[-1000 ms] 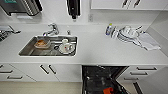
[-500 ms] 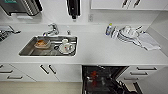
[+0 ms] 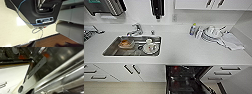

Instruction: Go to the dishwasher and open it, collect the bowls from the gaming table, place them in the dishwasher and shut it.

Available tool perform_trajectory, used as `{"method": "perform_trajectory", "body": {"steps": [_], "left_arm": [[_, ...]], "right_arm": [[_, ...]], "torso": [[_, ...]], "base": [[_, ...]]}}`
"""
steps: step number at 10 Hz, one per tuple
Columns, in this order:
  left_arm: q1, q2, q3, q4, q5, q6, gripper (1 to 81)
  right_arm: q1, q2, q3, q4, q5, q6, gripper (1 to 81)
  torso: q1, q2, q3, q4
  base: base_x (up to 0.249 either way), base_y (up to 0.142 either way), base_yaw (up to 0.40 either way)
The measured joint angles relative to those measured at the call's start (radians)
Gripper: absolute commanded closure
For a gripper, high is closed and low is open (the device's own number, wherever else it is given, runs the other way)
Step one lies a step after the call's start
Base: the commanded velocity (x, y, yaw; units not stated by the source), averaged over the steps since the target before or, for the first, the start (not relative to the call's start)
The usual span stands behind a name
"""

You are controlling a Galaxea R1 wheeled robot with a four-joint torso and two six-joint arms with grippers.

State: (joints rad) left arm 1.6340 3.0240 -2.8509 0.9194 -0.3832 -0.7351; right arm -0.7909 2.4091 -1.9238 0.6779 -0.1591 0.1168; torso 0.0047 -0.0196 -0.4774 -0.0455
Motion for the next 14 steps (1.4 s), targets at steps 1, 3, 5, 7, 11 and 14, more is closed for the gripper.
{"method": "perform_trajectory", "body": {"steps": [1,3,5,7,11,14], "left_arm": [[-0.007,0.027,-0.029,-0.004,-0.001,-0.001,1.0],[-0.007,0.034,-0.036,-0.006,-0.003,-0.002,1.0],[-0.007,0.022,-0.042,-0.007,0.0,-0.002,1.0],[-0.013,0.02,-0.043,-0.007,0.002,-0.002,1.0],[-0.023,0.016,-0.043,-0.007,0.002,-0.002,1.0],[-0.023,0.014,-0.043,-0.007,0.002,-0.002,1.0]], "right_arm": [[-0.053,-0.021,-0.009,-0.004,-0.008,-0.001,1.0],[-0.166,-0.098,-0.007,-0.014,-0.049,-0.021,1.0],[-0.211,-0.127,-0.009,-0.024,-0.046,-0.061,1.0],[-0.277,-0.097,-0.037,-0.033,-0.05,-0.099,1.0],[-0.383,0.05,-0.233,-0.044,-0.041,-0.159,1.0],[-0.434,0.159,-0.305,-0.046,-0.031,-0.19,1.0]], "torso": [[0.0,0.0,0.0,0.0],[0.0,0.0,0.0,0.0],[0.009,-0.016,0.0,0.0],[0.046,-0.076,0.0,0.0],[0.139,-0.227,0.001,0.0],[0.209,-0.34,0.001,0.0]], "base": [[0.0,0.0,0.0],[0.0,0.0,0.0],[0.0,0.0,0.0],[0.0,0.0,0.0],[0.0,0.0,0.0],[0.0,0.0,0.0]]}}
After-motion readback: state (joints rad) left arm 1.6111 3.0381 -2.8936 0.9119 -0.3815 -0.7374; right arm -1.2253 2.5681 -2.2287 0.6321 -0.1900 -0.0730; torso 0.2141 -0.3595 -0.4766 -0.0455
